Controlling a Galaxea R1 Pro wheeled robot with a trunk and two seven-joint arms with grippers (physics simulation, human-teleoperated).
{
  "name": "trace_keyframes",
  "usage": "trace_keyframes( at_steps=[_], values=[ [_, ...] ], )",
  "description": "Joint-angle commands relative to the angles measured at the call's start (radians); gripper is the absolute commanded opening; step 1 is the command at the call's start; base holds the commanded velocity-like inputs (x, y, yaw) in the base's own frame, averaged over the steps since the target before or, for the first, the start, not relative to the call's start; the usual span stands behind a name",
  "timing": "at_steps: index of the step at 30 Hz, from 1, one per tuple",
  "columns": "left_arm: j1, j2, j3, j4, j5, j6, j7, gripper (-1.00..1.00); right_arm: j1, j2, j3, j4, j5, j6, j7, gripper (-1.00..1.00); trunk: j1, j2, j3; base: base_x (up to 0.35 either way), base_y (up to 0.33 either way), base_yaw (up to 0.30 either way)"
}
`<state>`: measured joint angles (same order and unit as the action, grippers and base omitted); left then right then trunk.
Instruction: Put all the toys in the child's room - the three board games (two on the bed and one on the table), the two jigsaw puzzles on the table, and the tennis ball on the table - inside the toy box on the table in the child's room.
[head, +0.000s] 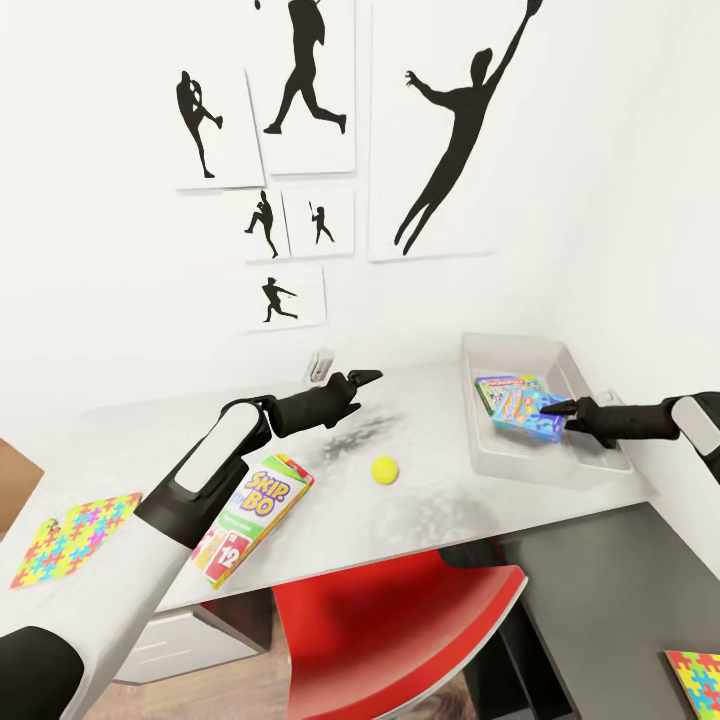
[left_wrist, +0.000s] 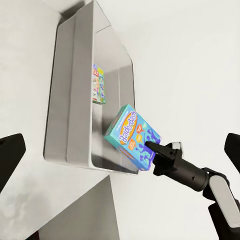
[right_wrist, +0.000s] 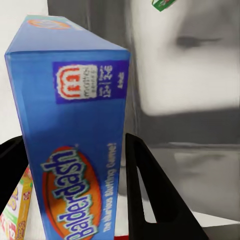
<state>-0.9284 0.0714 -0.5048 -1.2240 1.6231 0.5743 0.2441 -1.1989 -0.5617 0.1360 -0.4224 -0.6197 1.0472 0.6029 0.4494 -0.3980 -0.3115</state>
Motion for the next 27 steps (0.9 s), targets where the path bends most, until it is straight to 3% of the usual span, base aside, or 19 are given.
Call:
trace_keyframes(
  at_steps=[1, 27],
  values=[
    [-0.001, 0.001, -0.001, -0.001, 0.011, -0.001, 0.009, 1.00, -0.004, -0.001, 0.005, 0.000, 0.007, 0.000, 0.011, -1.00, 0.001, -0.002, -0.002, 0.000, 0.000, 0.000],
    [-0.004, 0.001, -0.001, -0.003, 0.011, 0.001, 0.009, 1.00, -0.014, -0.002, 0.004, -0.003, 0.010, 0.000, 0.011, -1.00, 0.001, -0.002, -0.021, 0.000, 0.000, 0.000]
  ],
)
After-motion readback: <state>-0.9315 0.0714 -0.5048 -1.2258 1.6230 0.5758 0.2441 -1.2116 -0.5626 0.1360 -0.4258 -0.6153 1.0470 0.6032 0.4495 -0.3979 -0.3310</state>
